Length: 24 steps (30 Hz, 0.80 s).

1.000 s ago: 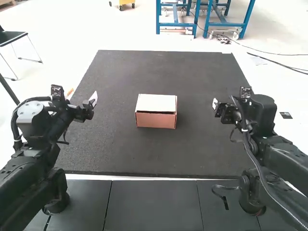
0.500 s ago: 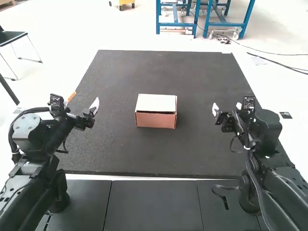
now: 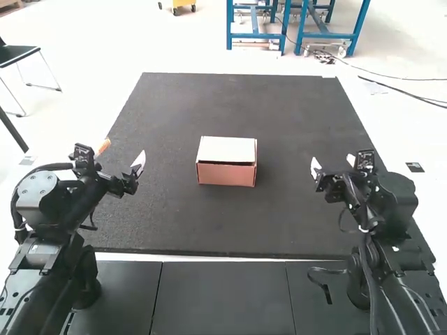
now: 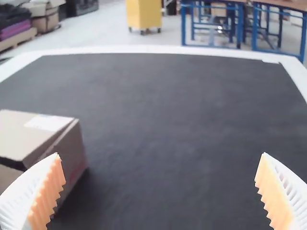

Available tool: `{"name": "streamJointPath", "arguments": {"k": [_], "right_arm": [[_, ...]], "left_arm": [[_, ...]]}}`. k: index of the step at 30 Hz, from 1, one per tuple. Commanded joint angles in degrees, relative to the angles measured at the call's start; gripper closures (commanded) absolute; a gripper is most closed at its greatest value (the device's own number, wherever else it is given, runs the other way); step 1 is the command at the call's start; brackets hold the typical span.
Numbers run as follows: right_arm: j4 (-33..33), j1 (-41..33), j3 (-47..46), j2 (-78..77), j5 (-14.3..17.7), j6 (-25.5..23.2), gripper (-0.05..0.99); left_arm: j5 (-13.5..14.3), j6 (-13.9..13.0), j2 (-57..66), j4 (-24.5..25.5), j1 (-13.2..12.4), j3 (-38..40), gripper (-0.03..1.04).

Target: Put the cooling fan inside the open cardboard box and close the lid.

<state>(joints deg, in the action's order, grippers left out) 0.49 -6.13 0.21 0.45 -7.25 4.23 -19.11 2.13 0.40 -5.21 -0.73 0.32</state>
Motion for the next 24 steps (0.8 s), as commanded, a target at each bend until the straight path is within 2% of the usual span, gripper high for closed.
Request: {"name": "streamJointPath", "arguments": {"k": [1, 4, 6, 10, 15, 24], "right_arm": [[-0.5, 0.5, -0.2, -0.4, 2.6, 2.1, 0.03], [-0.6, 1.1, -0.2, -0.4, 3.6, 1.8, 0.03], [-0.6, 1.4, -0.2, -0.4, 3.8, 2.1, 0.03], [-0.6, 1.7, -0.2, -0.4, 3.9, 2.3, 0.03], [-0.8, 1.7, -0.2, -0.4, 3.9, 4.1, 0.03], [-0.8, 1.7, -0.2, -0.4, 3.9, 4.3, 0.03]], "left_arm": [[-0.3, -1.1, -0.5, 0.7, 0.2, -0.3, 0.05], [-0.3, -2.0, -0.5, 4.3, 0.2, -0.3, 0.05], [-0.2, -2.0, -0.5, 4.9, 0.1, -0.3, 0.05], [-0.1, -5.3, -0.5, 6.2, 0.1, -0.4, 0.05], [-0.2, -5.6, -0.5, 6.2, 0.1, -0.3, 0.05], [-0.1, -5.8, -0.5, 6.2, 0.2, -0.3, 0.05]]}}
